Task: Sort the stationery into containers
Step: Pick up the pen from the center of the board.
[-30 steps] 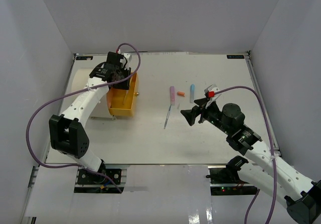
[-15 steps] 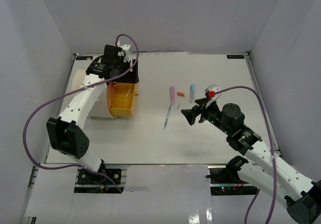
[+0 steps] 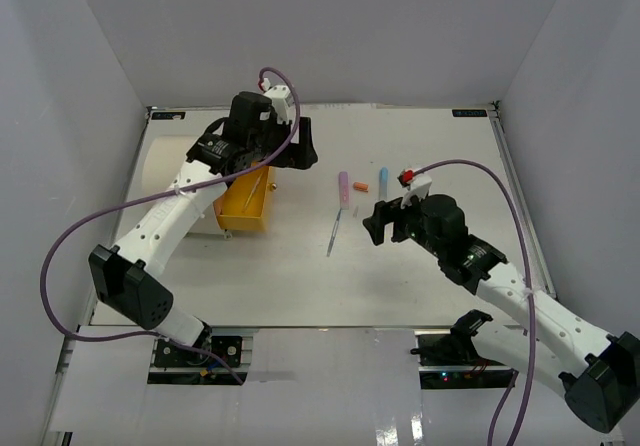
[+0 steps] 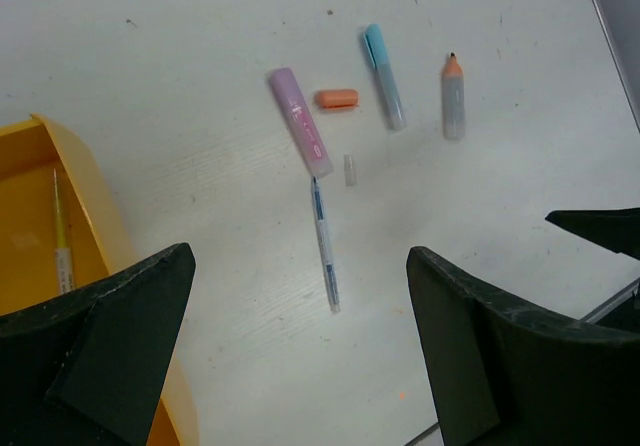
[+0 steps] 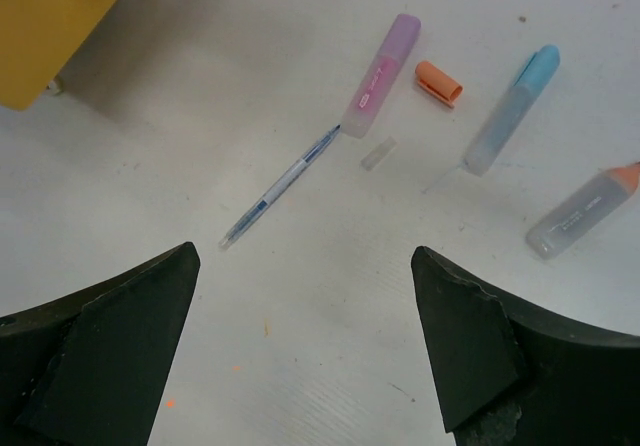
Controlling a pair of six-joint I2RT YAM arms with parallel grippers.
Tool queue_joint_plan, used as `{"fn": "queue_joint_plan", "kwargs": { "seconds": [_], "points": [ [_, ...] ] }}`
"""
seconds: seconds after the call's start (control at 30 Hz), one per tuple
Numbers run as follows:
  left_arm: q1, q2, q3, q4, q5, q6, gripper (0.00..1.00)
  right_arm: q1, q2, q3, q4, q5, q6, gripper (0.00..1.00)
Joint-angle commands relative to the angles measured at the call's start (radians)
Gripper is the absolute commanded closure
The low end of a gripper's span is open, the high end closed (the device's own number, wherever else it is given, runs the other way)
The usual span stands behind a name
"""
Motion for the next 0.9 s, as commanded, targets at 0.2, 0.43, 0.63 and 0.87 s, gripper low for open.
{"fn": "queue_joint_plan", "kwargs": {
  "seconds": [0.2, 0.43, 0.63, 0.87],
  "points": [
    [0.011, -0.248, -0.276, 0.388, -0.012, 0.045, 0.02, 0.052, 0.348, 0.160, -0.106, 0.061, 0.156, 0.02],
    [0.011, -0.360, -0.513, 0.604, -0.027, 0.136, 0.02, 0.121, 0.586, 0.312, -0.118, 0.118, 0.236, 0.09],
    [0.011, -0.449, -0.644, 0.710, -0.063, 0.176, 0.02, 0.147, 0.790, 0.466, -0.189, 0.161, 0.288, 0.25],
    [0.011, -0.477, -0.689, 0.743, -0.151, 0.182, 0.02, 0.150, 0.946, 0.578, -0.256, 0.216, 0.325, 0.45]
  ]
}}
